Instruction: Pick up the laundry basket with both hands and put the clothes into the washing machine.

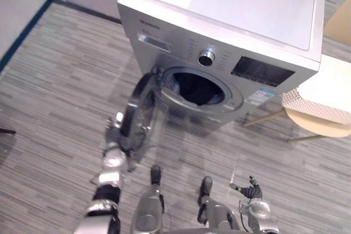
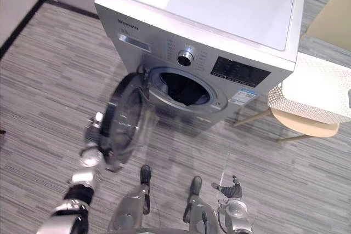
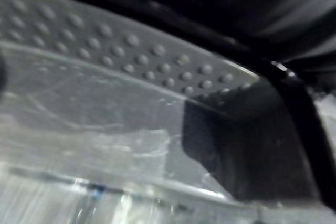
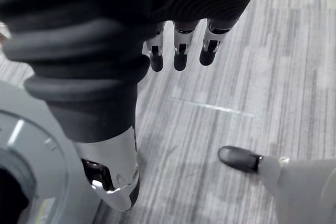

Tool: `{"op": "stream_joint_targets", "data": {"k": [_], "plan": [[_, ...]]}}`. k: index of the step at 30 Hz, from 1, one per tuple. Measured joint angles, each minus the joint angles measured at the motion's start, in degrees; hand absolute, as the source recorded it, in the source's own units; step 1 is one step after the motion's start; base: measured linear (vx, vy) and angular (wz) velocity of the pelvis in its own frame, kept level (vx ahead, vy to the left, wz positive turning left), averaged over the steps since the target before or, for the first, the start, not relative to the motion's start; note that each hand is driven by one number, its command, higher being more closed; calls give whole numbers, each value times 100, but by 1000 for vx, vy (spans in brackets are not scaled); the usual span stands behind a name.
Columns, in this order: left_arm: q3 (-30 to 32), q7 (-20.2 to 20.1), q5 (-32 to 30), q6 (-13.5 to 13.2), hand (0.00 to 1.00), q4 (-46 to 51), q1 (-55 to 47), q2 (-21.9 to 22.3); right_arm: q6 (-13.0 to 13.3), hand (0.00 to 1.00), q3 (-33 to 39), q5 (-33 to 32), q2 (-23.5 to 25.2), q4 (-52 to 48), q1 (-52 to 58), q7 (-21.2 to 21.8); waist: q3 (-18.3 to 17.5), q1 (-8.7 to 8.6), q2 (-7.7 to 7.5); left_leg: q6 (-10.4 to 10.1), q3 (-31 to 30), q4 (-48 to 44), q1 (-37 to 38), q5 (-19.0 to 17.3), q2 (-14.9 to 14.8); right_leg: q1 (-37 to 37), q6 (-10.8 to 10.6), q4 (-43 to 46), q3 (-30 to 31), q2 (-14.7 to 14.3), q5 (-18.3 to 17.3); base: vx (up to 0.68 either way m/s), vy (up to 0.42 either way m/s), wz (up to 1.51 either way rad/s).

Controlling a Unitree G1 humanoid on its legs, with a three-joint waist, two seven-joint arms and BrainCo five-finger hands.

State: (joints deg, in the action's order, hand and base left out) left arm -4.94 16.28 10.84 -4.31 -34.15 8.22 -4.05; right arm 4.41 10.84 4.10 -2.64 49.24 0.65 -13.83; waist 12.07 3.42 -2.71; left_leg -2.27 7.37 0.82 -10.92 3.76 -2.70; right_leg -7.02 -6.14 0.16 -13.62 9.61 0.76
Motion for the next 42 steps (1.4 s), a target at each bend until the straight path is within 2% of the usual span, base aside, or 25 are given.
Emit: {"op": "stream_joint_targets", "data": {"k": [1,3,6,7,10,12,13,15,17,18,22,26,27,30,31,33,34,37,38,42], "plan": [[-347,-93,-4,52,0,172,-95,14,-3,0,-18,0,2,1,-70,0,-25,-99,34,20,23,54,115,14,25,88,0,-21,18,18,0,61,34,-6],[-640,-155,-5,86,0,376,-102,56,-2,0,-23,1,0,-9,-81,0,-58,-148,91,20,87,62,236,13,35,143,0,-19,102,33,0,26,29,-16],[-1046,-254,6,89,0,697,174,111,-4,0,-26,1,-89,-12,-37,-15,-159,-377,356,18,304,139,412,6,38,144,0,-8,303,43,-2,-37,26,-33],[-1018,-215,9,135,0,528,383,161,-6,0,-29,1,-153,-14,-27,-19,-157,-469,489,23,403,163,422,0,27,61,-4,19,396,38,0,-58,14,-43],[-834,-197,7,136,0,-242,1239,56,-68,0,-26,-2,-330,-13,20,-28,-106,-662,714,16,733,245,356,-5,-41,-309,-8,62,771,-40,57,-106,5,-64],[-641,-103,-21,143,0,-980,2006,-189,-76,0,-24,-4,-426,-15,13,-47,-47,-860,714,-22,966,286,216,-20,-98,-605,-47,65,1005,-100,134,-78,-16,-64],[-554,-92,-28,149,0,-1193,2253,-302,-72,0,-23,-4,-458,-27,12,-58,-36,-912,696,-29,1046,286,143,-13,-125,-712,-2,62,1095,-126,201,-41,-33,-84],[-241,-19,-63,166,0,-1924,3320,-1009,-59,0,13,-13,-569,-71,-22,-122,256,-1094,544,-23,1327,274,-87,40,-149,-1039,-23,-91,1418,-197,503,-34,-36,-76],[122,91,-23,273,0,-2246,3819,-1476,-52,0,119,-31,-547,-82,19,-162,511,-1225,452,-22,1497,268,-191,71,-221,-1190,-7,-172,1588,-249,649,-15,-53,-52],[298,117,-2,312,0,-2262,3853,-1574,-53,0,207,-69,-508,-164,194,-235,561,-1188,427,-11,1597,238,-275,88,-254,-1294,-5,-197,1679,-254,685,15,-55,-42],[569,87,265,312,0,-2245,3788,-1464,-44,0,255,-137,-167,-567,538,-271,636,-1141,333,-36,1648,217,-333,82,-399,-1343,-2,-202,1654,-358,689,50,-43,-8],[564,-2,317,224,0,-1761,3520,-963,89,0,105,-302,-73,-881,562,-262,637,-922,332,-70,1605,158,-338,53,-422,-1274,28,-199,1537,-352,667,17,-18,9],[540,-8,311,130,0,-1511,3249,-776,91,0,106,-310,-37,-921,559,-263,636,-871,333,-85,1520,111,-327,39,-432,-1185,82,-192,1442,-345,617,17,-18,40],[305,-11,295,52,0,-901,2183,-596,96,0,105,-341,24,-924,528,-262,623,-839,349,-88,1276,54,-168,40,-459,-909,131,-32,1144,-345,411,21,-19,50],[194,-28,239,11,0,-662,1610,-514,95,0,112,-341,4,-854,528,-263,605,-755,358,-113,1162,55,-40,22,-465,-762,128,49,1038,-345,300,25,-10,49],[51,-158,187,-13,0,-486,708,-425,81,0,149,-319,-56,-570,491,-263,401,-686,404,-116,939,80,-8,21,-429,-616,141,72,842,-335,207,34,4,57],[45,-261,158,-8,0,-475,148,-377,53,0,172,-287,-91,-354,430,-265,251,-580,425,-117,834,109,11,23,-417,-549,122,69,716,-333,161,62,7,54],[91,-396,-42,2,0,-627,-737,-295,9,0,174,-159,-199,-85,329,-250,155,-460,503,-117,572,155,218,26,-339,-181,83,34,465,-296,67,59,14,60],[147,-489,-174,11,0,-972,-1044,-237,8,0,168,-110,-275,-36,300,-231,81,-390,591,-119,414,241,362,35,-282,43,31,8,295,-242,12,40,34,65],[488,-572,-505,67,0,-1913,-1358,-146,19,0,162,-112,-358,319,7,-219,-95,-322,692,-78,-87,365,352,166,-90,309,-73,-37,-293,-88,-70,25,63,68]]}}
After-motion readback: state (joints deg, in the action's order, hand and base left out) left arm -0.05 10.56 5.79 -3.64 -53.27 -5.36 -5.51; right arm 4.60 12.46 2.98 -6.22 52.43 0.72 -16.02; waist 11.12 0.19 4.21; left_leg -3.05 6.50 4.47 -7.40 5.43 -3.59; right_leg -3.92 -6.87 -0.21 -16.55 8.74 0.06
